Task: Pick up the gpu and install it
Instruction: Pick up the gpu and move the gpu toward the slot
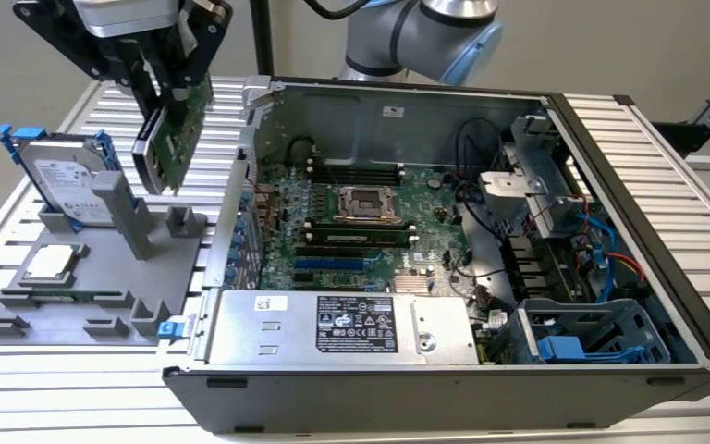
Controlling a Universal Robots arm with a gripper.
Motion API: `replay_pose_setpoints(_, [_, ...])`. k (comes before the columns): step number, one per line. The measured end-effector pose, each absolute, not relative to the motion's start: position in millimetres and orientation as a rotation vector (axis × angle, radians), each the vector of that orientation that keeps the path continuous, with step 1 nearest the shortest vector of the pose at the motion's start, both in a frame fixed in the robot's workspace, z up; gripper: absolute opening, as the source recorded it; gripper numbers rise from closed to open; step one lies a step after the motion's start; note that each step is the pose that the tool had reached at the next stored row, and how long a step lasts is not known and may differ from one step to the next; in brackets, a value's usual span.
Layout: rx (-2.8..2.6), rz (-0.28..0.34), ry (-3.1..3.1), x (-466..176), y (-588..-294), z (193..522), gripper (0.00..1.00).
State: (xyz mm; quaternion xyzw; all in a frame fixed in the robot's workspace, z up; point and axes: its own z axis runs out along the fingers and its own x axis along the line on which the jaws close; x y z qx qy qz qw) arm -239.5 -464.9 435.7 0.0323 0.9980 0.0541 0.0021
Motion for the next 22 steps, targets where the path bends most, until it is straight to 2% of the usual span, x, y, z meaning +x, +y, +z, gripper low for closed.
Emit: replay_pose_setpoints(22, [0.101, 0.17, 3.133, -203.2, -464.9, 435.7, 0.0])
